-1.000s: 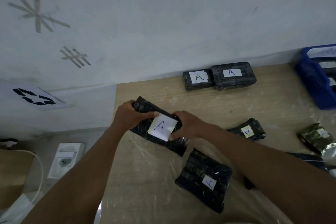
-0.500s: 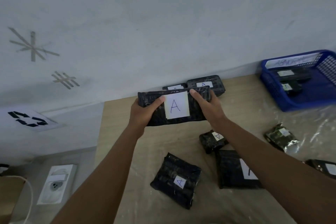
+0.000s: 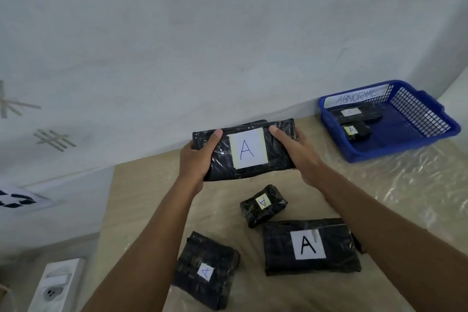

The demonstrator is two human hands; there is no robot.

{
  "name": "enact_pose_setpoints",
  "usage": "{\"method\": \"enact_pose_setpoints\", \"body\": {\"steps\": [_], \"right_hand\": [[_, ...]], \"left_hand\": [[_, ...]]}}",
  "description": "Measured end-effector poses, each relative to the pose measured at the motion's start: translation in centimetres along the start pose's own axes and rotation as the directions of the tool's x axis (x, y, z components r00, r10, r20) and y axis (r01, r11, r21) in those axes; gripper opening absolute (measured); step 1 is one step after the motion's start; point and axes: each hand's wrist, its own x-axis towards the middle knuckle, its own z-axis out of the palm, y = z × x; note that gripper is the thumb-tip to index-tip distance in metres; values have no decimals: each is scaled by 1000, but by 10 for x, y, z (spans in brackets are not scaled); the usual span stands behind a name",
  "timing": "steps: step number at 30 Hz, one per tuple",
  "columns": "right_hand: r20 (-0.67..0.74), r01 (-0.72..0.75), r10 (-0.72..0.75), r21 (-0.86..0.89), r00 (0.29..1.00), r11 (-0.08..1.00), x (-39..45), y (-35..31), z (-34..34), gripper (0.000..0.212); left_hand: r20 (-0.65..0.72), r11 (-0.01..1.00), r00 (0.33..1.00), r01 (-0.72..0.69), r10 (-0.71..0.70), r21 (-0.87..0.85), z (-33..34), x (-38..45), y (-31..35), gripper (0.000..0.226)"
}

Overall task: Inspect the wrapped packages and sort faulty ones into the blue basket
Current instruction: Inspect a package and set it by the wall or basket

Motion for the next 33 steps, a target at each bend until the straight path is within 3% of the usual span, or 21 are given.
{"method": "enact_pose_setpoints", "body": {"steps": [5, 8, 11, 14, 21, 24, 27, 30, 33], "right_hand": [[4, 36, -36, -50, 999, 998, 10, -6, -25, 44], [6, 39, -38, -62, 999, 997, 15, -7, -37, 38], [58, -8, 10, -45, 998, 999, 17, -5, -45, 57], [105, -10, 16, -59, 994, 998, 15, -1, -52, 73], [55, 4, -6, 39, 998, 999, 11, 2, -62, 40], [53, -4, -1, 91, 999, 996, 7, -1, -63, 38], [93, -18, 5, 130, 996, 991, 2, -6, -66, 41], [160, -48, 28, 119, 987, 992, -1, -10, -70, 46], [123, -58, 40, 141, 992, 988, -1, -11, -70, 44]], "left_hand": [[97, 998, 993, 63, -61, -27, 19, -6, 4, 48], [168, 999, 985, 38, -38, 0, 25, -11, 4, 39], [124, 999, 992, 31, -28, -22, 30, -15, 0, 29], [88, 996, 993, 80, -76, -39, 32, -14, -3, 33], [262, 996, 960, 93, -93, 11, 34, -18, 5, 63], [239, 996, 969, 46, -64, 79, 36, -18, 5, 51], [179, 997, 982, 74, -68, -23, 40, -21, 5, 42], [186, 990, 978, 113, -97, -80, 40, -22, 7, 53], [225, 992, 972, 93, -71, -87, 39, -28, 9, 62]]}}
